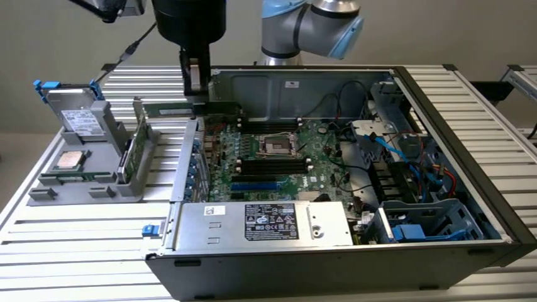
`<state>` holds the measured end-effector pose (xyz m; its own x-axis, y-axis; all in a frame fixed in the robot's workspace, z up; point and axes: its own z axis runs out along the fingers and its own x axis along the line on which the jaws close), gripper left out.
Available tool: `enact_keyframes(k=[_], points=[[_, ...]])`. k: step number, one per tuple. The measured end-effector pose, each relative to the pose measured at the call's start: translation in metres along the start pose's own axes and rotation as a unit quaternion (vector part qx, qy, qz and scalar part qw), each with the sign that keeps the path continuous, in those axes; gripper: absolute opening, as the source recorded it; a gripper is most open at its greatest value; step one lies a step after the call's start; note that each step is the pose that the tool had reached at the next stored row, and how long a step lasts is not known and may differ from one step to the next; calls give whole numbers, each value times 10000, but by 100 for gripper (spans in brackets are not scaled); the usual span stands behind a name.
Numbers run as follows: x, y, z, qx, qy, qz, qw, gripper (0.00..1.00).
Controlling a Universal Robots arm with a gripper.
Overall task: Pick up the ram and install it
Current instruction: 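Pick up the ram and move it above insertion slot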
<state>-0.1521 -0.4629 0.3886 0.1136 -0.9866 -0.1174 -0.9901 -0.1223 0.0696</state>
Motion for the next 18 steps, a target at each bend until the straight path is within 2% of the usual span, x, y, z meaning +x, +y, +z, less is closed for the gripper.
enact_keyframes(k=[12, 18], points=[[78, -540, -48, -2, -1, -7, 10000, 14], [78, -820, 23, -3, 6, -7, 10000, 14]])
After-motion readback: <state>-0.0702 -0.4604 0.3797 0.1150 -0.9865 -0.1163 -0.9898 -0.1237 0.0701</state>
